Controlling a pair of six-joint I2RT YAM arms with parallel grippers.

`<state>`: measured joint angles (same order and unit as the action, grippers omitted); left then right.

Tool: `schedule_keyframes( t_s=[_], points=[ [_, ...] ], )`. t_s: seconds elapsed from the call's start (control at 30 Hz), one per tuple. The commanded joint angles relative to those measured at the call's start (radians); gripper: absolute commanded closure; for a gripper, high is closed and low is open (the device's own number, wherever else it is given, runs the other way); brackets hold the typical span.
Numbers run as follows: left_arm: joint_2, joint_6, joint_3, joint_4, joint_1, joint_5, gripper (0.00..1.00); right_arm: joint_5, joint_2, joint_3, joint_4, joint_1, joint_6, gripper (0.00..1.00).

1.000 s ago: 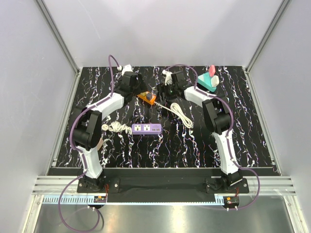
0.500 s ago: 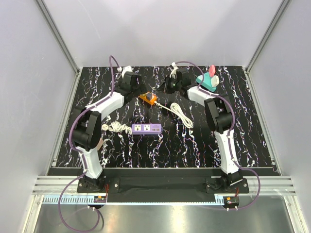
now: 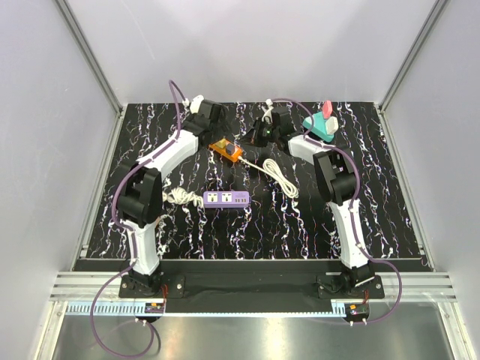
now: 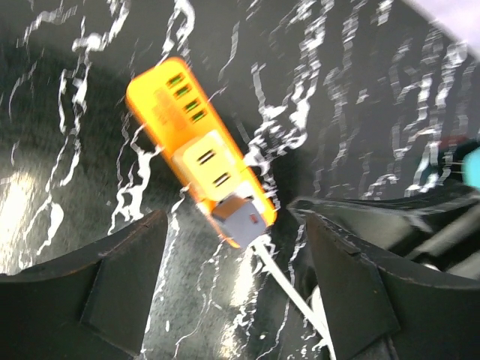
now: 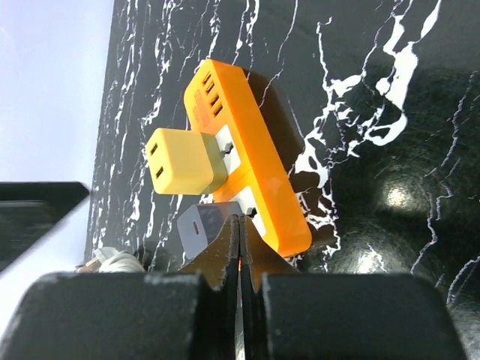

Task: Pull the plug off the socket

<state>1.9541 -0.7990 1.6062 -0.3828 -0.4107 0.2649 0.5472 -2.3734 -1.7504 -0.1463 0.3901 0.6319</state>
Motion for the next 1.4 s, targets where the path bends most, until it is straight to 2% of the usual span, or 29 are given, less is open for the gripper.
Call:
schedule_keyframes(
  t_s=[0.0, 0.23, 1.03, 1.37],
  points=[
    [0.028, -0.052, 0.049, -0.051, -0.002, 0.025, 0.23, 0.056, -0.027, -0.023, -0.050, 0.001, 0.037, 1.00],
    [0.088, -0.071, 0.147, -0.113, -0.033, 0.045, 0.23, 0.068, -0.059, -0.027, -0.053, 0.009, 0.051, 1.00],
    [0.177, -0.048, 0.207, -0.117, -0.036, 0.105, 0.26, 0.106, -0.086, -0.038, -0.050, 0.012, 0.043, 1.00],
    [0.221, -0.057, 0.218, -0.116, -0.020, 0.099, 0.28, 0.089, -0.087, -0.057, 0.008, 0.013, -0.004, 1.00]
  ],
)
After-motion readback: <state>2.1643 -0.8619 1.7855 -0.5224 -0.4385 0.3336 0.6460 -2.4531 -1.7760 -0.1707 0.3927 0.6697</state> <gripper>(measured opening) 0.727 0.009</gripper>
